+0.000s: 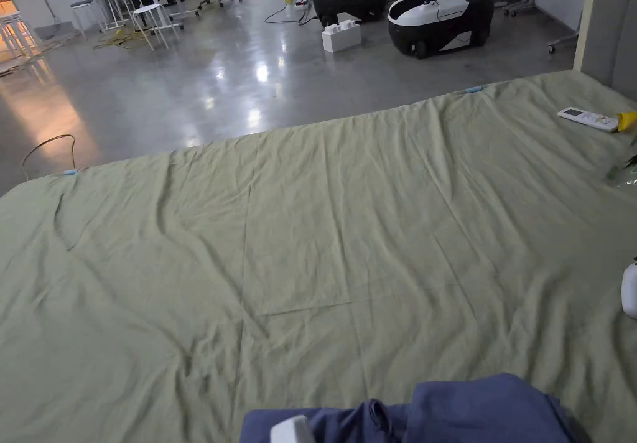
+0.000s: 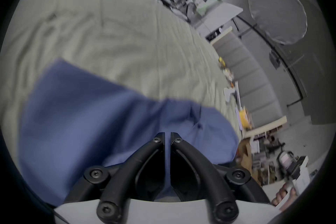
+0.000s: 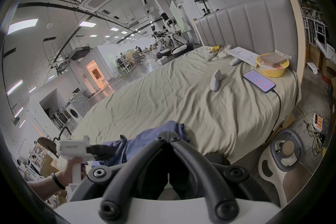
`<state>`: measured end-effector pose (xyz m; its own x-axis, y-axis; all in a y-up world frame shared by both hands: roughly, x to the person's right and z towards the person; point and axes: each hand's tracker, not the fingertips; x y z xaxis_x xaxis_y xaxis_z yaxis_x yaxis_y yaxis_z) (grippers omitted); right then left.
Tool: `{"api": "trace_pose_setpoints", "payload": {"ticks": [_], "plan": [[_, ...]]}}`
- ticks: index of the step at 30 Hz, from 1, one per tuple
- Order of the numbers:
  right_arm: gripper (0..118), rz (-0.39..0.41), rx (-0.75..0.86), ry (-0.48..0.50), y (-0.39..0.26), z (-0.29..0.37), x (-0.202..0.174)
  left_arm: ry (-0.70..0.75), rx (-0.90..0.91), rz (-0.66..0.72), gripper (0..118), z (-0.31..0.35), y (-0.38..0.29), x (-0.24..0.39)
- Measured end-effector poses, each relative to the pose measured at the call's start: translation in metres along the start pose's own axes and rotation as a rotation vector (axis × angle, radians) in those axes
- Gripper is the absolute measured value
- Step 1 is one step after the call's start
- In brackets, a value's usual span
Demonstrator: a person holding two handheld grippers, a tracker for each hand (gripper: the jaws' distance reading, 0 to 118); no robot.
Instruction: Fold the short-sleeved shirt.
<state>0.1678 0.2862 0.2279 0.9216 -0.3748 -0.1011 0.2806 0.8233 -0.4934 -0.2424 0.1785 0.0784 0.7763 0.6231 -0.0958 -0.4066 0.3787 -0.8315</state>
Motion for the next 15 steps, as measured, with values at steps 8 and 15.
{"api": "trace_pose_setpoints", "payload": {"ticks": [8, 15], "plan": [[0, 0.063, -0.044, 0.007, -0.003, -0.004, -0.011, -0.012, 0.132, -0.081, 7, 0.045, 0.003, -0.010], [0, -0.020, -0.062, 0.071, -0.005, -0.018, -0.006, 0.088, 0.322, 0.111, 96, 0.140, 0.022, -0.096]]}}
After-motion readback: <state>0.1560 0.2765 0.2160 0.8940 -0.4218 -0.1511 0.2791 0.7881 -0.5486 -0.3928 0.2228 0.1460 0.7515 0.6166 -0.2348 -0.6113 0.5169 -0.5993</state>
